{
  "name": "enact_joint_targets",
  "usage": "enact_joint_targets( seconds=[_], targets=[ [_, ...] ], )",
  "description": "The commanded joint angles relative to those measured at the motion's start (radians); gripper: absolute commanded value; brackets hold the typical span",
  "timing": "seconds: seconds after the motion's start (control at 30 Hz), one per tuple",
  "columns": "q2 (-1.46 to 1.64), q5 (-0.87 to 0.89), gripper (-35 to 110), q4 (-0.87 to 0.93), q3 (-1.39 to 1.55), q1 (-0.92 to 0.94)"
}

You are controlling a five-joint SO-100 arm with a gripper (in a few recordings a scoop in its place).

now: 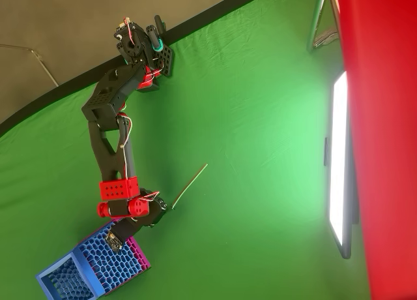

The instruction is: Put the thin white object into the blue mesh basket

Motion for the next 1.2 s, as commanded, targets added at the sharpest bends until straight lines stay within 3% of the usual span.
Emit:
enact_joint_targets(
  seconds=[0.0, 1.17],
  targets=[
    [0.006, -0.035, 16, 0.021, -0.04, -0.008],
    [-0.227, -0.098, 18, 0.034, -0.314, -0.006]
  ],
)
